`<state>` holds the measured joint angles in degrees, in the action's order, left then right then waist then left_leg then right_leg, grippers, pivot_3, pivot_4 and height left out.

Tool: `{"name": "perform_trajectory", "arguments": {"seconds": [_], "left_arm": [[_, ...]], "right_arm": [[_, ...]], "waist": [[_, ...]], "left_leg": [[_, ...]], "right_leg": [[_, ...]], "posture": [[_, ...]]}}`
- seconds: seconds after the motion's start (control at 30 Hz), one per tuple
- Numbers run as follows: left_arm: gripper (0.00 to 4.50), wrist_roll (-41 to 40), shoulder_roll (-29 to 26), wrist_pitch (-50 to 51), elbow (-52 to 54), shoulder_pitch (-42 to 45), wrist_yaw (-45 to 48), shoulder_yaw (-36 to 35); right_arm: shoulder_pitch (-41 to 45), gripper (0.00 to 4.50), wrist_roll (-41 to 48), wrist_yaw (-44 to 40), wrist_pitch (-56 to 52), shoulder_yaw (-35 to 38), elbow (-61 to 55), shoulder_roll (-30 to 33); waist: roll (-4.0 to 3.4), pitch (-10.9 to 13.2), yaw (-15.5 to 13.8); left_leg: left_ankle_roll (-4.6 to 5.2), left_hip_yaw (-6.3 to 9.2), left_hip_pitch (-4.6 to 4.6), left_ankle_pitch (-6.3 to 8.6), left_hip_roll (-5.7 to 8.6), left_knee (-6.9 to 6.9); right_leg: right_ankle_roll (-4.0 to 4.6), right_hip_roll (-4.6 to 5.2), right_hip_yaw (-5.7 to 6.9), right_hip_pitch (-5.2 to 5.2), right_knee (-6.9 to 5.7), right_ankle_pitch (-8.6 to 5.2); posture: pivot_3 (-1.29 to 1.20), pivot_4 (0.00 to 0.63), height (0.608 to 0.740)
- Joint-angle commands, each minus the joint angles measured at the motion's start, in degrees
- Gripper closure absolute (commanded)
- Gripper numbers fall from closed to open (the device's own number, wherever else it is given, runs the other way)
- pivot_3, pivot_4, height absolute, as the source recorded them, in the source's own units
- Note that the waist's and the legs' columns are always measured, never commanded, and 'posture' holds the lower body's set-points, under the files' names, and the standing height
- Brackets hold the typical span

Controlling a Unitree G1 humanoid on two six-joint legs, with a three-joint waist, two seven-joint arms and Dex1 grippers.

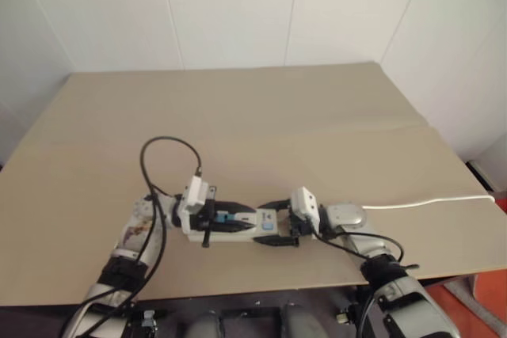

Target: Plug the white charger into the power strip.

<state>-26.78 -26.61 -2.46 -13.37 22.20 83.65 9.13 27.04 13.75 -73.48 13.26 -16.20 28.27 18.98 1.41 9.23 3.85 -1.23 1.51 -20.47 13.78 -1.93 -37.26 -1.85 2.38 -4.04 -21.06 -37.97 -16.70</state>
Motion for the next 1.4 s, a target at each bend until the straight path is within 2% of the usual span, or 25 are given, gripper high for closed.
{"name": "perform_trajectory", "arguments": {"seconds": [0.03, 0.3, 0.37, 0.4, 0.67, 0.73, 0.77, 0.83, 0.97, 1.1, 1.23, 1.4], "left_arm": [[3.44, 5.59, -2.51, 0.88, -4.90, -2.24, -1.31, 1.41], [3.44, 5.56, -3.41, 4.82, -2.66, -2.26, -2.83, 2.29], [2.73, 5.65, -4.28, 7.40, -0.80, -1.75, -3.63, 2.87], [2.55, 5.52, -4.47, 8.24, -0.12, -1.62, -3.82, 2.92], [0.09, 2.22, -3.33, 11.21, 5.59, -0.95, -4.51, 0.33], [0.04, 0.82, -3.28, 11.69, 7.73, -0.83, -4.84, -1.22], [0.00, 0.89, -3.47, 10.66, 8.88, -0.90, -5.39, -2.06], [0.00, 0.75, -6.37, 9.93, 10.49, -0.03, -2.86, -2.92], [0.00, -0.67, -13.27, 12.42, 12.85, 1.40, 1.59, -4.80], [0.00, -2.26, -18.28, 12.28, 13.76, 0.14, 4.15, -8.15], [0.00, -4.25, -22.69, 13.15, 15.63, -4.26, 4.96, -13.04], [0.00, -3.80, -28.54, 12.43, 13.93, -10.41, 5.15, -19.52]], "right_arm": [[-1.03, 1.08, -2.95, 1.17, -1.12, 0.03, 2.00, 1.46], [-1.07, 1.08, -3.01, 1.30, -1.09, 0.06, 2.09, 1.49], [-0.93, 1.08, -3.15, 1.69, -0.73, 0.08, 2.35, 1.19], [-0.89, 1.08, -3.18, 1.80, -0.64, 0.08, 2.43, 1.10], [-0.93, 1.08, -2.97, 1.89, -0.60, 0.00, 2.25, 0.34], [-0.81, 1.08, -2.89, 1.89, -0.47, 0.05, 2.51, 0.12], [-0.73, 0.35, -2.78, 1.66, -0.57, 0.05, 2.59, 0.06], [-0.58, 0.05, -2.59, 0.77, -1.32, -0.05, 2.52, 0.22], [-1.59, 0.05, -2.31, 1.74, -1.19, 1.09, 0.12, 0.87], [-3.91, 0.05, -0.80, 1.02, -3.65, 3.17, -6.46, 4.72], [-8.71, 0.05, 2.37, 2.09, -6.72, 8.07, -16.06, 10.90], [-17.76, 0.05, 8.36, 3.55, -12.63, 17.10, -29.24, 19.73]], "waist": [[-0.01, 0.00, -0.03], [-0.05, -0.03, -0.09], [-0.07, -0.04, 0.01], [-0.13, 0.00, 0.24], [-0.09, 0.03, -0.03], [-0.02, 0.08, 0.09], [0.02, 0.10, 0.08], [0.17, 0.18, 0.11], [0.27, 0.25, 0.09], [0.24, 0.29, -0.58], [0.22, 0.30, -1.88], [0.19, 0.36, -2.89]], "left_leg": [[0.00, -0.01, 0.17, 0.00, 0.00, 0.10], [0.00, 0.00, 0.25, 0.00, 0.00, 0.26], [0.00, 0.02, 0.25, 0.00, 0.00, 0.26], [0.00, 0.01, 0.26, 0.00, 0.00, 0.27], [0.00, 0.00, 0.15, 0.00, -0.01, 0.36], [0.00, 0.00, 0.11, 0.00, -0.02, 0.37], [0.00, 0.00, 0.06, 0.00, -0.03, 0.37], [0.00, 0.02, -0.03, 0.00, -0.04, 0.37], [0.00, 0.02, -0.14, 0.00, -0.04, 0.38], [0.00, 0.03, -0.41, 0.00, 0.02, 0.37], [0.01, 0.05, -1.56, -0.01, 0.06, 0.28], [0.01, 0.04, -2.47, -0.01, 0.04, 0.28]], "right_leg": [[-0.04, 0.01, -0.02, 0.12, 0.06, -0.03], [-0.05, 0.02, -0.04, 0.19, 0.13, -0.03], [-0.06, 0.02, -0.03, 0.20, 0.13, -0.04], [-0.06, 0.02, -0.05, 0.19, 0.13, -0.04], [-0.06, 0.02, -0.06, 0.06, 0.23, -0.04], [-0.06, 0.02, -0.07, 0.02, 0.23, -0.04], [-0.04, 0.02, -0.07, -0.03, 0.23, -0.03], [0.10, 0.02, -0.06, -0.11, 0.24, 0.06], [0.18, 0.01, -0.03, -0.19, 0.30, 0.10], [0.18, 0.15, 0.04, -0.33, 0.41, 0.11], [0.34, 0.20, 0.09, -1.43, 0.38, 0.25], [0.34, 0.19, 0.12, -2.38, 0.34, 0.25]], "posture": [[0.00, 0.150, 0.740], [0.00, 0.150, 0.740], [0.00, 0.150, 0.740], [0.00, 0.150, 0.740], [0.00, 0.150, 0.740], [0.00, 0.150, 0.740], [0.00, 0.150, 0.740], [0.00, 0.150, 0.740], [0.00, 0.150, 0.740], [0.00, 0.150, 0.740], [0.00, 0.150, 0.740], [0.00, 0.150, 0.740]]}}
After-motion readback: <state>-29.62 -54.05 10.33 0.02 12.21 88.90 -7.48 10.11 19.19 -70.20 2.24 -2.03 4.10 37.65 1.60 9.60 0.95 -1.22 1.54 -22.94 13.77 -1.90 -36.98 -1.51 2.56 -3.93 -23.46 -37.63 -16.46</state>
